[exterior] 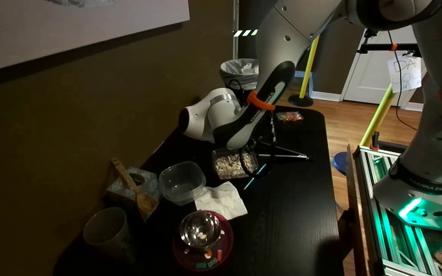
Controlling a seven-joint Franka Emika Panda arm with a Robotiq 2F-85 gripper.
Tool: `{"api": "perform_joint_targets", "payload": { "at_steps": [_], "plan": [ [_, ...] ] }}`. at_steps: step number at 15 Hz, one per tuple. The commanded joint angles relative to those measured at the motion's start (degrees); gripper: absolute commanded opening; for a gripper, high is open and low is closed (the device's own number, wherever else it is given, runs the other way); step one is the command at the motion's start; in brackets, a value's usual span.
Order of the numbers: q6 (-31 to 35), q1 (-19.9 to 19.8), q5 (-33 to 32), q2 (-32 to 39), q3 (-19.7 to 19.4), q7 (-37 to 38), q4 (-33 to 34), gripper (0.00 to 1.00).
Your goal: Use the spoon to move some of the white objects to the silver bowl
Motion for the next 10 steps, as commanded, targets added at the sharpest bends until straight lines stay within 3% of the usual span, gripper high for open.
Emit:
{"api": "perform_joint_targets", "payload": {
  "at_steps": [1,10],
  "plan": [
    [0.19,0.82,-1.76,2.03,-0.1,3.27,2.03,0.01],
    [-1.39,-2.06,8.9,11.46,1.88,-5.07,10.54,0.01]
  ]
}}
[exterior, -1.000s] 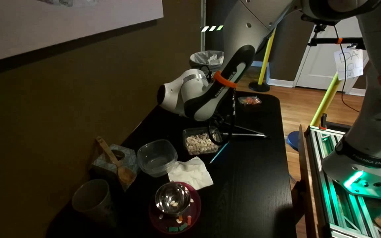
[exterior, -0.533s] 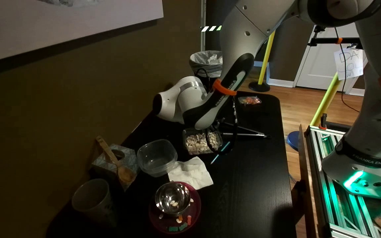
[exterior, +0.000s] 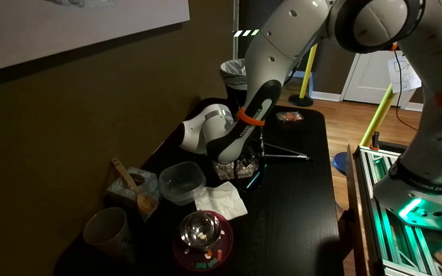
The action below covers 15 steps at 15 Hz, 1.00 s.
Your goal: Use the spoon to move some of the white objects to the silver bowl
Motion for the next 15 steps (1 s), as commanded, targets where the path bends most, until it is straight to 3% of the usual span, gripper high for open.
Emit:
{"api": "perform_joint_targets", "payload": {
  "at_steps": [1,11,15],
  "plan": [
    [-1.51,-3.09,6.53,4.52,0.8,-4.51,6.56,0.01],
    [-11.21,-12.02,23.81,12.2,0.87,-13.71,23.14,0.01],
    [-8.14,-12.2,22.91,8.39,-0.22,-12.99,20.2,0.01]
  ]
}}
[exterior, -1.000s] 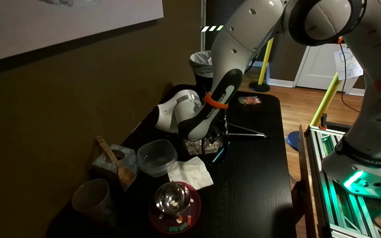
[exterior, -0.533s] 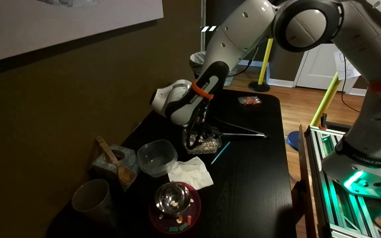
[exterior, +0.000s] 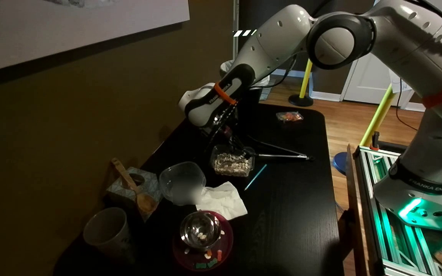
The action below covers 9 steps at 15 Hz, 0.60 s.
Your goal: Use the spoon to move some of the white objects to the silver bowl
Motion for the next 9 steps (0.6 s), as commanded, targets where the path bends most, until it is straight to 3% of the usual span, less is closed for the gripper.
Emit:
{"api": "perform_joint_targets", "payload": {
  "at_steps": [1,9],
  "plan": [
    [2.39,-0.2,-0.65,-2.95,-0.61,0.44,-1.93,0.01],
    [2.44,2.38,-8.35,-7.81,-2.96,3.81,-6.76,0.01]
  ]
}}
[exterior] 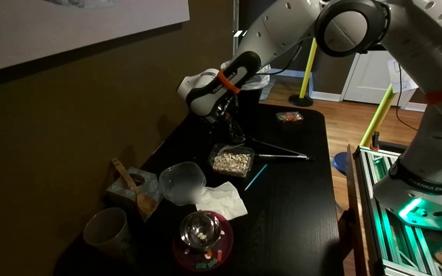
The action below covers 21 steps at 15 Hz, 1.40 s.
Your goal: Use the spoon to move some of the white objects to the silver bowl
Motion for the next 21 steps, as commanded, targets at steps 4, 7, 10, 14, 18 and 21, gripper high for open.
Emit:
{"api": "perform_joint_targets", "payload": {
  "at_steps": [4,7,10,14,18,21],
  "plan": [
    [2.56,3.66,-5.3,-1.66,-0.43,4.6,-6.9,0.01],
    [8.44,6.8,-7.85,-1.71,-0.93,11.61,-9.84,0.01],
    [11.74,9.58,-9.99,-0.96,-1.75,17.48,-10.79,0.01],
    [8.87,11.11,-10.0,0.8,-1.69,18.18,-9.37,0.01],
    [5.64,9.52,-7.85,2.1,-0.17,12.54,-7.31,0.01],
    [1.82,6.79,-4.76,3.75,1.47,4.29,-4.14,0.01]
  ]
}}
